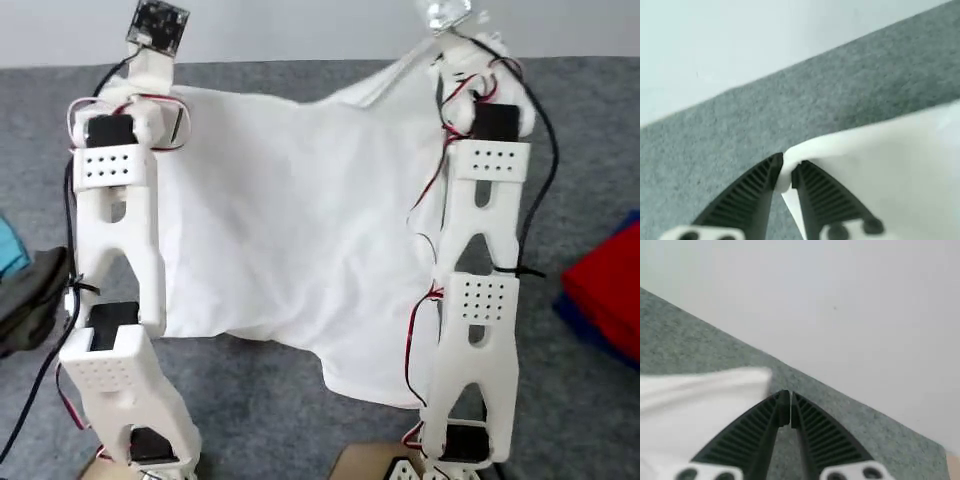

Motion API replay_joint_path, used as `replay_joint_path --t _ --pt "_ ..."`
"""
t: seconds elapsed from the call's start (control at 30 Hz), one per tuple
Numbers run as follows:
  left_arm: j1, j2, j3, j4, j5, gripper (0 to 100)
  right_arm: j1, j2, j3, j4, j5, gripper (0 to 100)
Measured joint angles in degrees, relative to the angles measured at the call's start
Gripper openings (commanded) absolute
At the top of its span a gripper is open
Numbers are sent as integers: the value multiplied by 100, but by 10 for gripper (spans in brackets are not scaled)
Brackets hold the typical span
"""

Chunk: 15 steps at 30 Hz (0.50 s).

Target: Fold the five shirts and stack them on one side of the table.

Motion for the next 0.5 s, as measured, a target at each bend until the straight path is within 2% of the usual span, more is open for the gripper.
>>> replay_joint_path --t 0.23,0.4,0.5 --pt "44 0 -9 0 0 6 97 0 0 35 0 11" --pt "53 9 -9 18 0 6 105 0 0 510 255 11" --pt "53 193 -9 334 0 6 62 18 0 730 290 15"
